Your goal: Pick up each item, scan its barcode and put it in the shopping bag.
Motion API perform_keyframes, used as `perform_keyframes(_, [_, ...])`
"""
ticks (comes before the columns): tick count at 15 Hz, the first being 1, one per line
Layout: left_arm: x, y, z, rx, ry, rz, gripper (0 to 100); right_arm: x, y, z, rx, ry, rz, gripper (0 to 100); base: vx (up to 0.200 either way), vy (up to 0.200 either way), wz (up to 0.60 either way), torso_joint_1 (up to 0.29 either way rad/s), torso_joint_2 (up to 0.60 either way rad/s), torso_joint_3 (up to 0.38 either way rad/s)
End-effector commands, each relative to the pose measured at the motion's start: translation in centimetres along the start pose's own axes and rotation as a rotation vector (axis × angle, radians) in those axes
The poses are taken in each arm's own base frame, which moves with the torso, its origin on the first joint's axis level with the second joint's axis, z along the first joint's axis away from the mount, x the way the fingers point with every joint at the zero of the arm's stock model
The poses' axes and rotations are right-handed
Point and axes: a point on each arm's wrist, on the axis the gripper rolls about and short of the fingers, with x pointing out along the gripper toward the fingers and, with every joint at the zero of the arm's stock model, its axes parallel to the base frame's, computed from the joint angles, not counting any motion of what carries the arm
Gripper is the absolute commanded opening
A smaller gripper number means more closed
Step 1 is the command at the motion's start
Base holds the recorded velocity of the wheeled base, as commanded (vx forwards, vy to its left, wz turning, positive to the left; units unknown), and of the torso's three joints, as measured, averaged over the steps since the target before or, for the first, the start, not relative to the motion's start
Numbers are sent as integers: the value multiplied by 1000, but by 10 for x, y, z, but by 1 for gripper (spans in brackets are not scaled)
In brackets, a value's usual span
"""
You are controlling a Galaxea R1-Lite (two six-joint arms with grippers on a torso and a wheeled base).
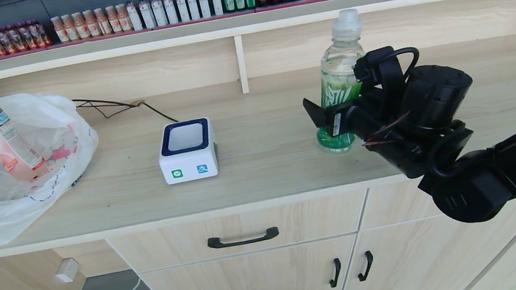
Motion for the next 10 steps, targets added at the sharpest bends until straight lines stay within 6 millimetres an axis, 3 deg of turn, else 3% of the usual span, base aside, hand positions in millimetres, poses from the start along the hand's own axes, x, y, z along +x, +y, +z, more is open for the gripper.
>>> perform_keyframes(1, [0, 0, 0, 0, 0, 0, 100, 0, 1, 0, 0, 1, 3, 100, 0, 0, 0, 0, 0, 0])
perform_keyframes(3, [0, 0, 0, 0, 0, 0, 100, 0, 1, 1, 1, -3, 3, 100, 0, 0, 0, 0, 0, 0])
perform_keyframes(4, [0, 0, 0, 0, 0, 0, 100, 0, 1, 2, 2, -5, 4, 0, 0, 0, 0, 0, 0, 0])
perform_keyframes(10, [0, 0, 0, 0, 0, 0, 100, 2, 1, 14, 24, -48, 6, 0, 0, 0, 0, 0, 0, 0])
